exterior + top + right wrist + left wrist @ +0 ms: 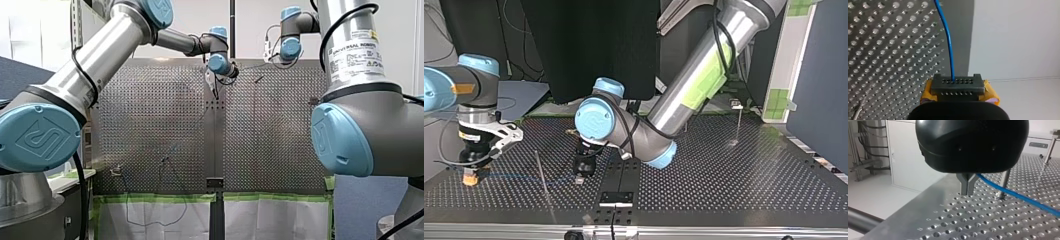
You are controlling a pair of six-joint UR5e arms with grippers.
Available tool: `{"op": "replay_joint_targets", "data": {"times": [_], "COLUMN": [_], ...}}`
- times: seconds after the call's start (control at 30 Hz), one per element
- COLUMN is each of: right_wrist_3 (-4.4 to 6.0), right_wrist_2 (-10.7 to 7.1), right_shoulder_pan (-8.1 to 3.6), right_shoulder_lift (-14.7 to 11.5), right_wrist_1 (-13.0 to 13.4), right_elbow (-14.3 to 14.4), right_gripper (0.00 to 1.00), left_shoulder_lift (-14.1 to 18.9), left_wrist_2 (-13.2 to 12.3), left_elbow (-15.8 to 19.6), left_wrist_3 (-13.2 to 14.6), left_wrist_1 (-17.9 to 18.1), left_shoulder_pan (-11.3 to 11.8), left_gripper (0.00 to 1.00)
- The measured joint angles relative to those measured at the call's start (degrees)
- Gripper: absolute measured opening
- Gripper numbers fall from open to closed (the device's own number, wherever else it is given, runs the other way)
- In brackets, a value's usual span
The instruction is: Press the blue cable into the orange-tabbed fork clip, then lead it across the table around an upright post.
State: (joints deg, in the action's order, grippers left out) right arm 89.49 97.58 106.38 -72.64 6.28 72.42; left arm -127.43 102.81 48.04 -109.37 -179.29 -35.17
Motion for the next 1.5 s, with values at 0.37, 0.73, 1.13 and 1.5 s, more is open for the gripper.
{"op": "replay_joint_targets", "data": {"times": [0.37, 0.73, 1.13, 1.5], "right_wrist_3": [0.31, 0.49, 0.59, 1.06], "right_wrist_2": [-1.81, -5.33, -6.40, -6.19], "right_shoulder_pan": [-1.31, -2.46, -2.63, -2.12], "right_shoulder_lift": [1.88, 6.36, 10.07, 11.19], "right_wrist_1": [0.40, 1.18, 1.43, 3.36], "right_elbow": [-0.03, -0.03, 2.00, 5.42], "right_gripper": [0.00, 0.00, 0.00, 0.00], "left_shoulder_lift": [-1.03, -3.97, -5.00, -5.04], "left_wrist_2": [-0.38, -0.72, -0.40, -0.97], "left_elbow": [0.01, 0.03, 1.38, 6.37], "left_wrist_3": [-0.01, 0.21, 0.06, -0.04], "left_wrist_1": [-0.48, -0.91, -0.41, 2.49], "left_shoulder_pan": [-0.03, -0.43, -0.35, 0.21], "left_gripper": [0.00, 0.00, 0.00, 0.65]}}
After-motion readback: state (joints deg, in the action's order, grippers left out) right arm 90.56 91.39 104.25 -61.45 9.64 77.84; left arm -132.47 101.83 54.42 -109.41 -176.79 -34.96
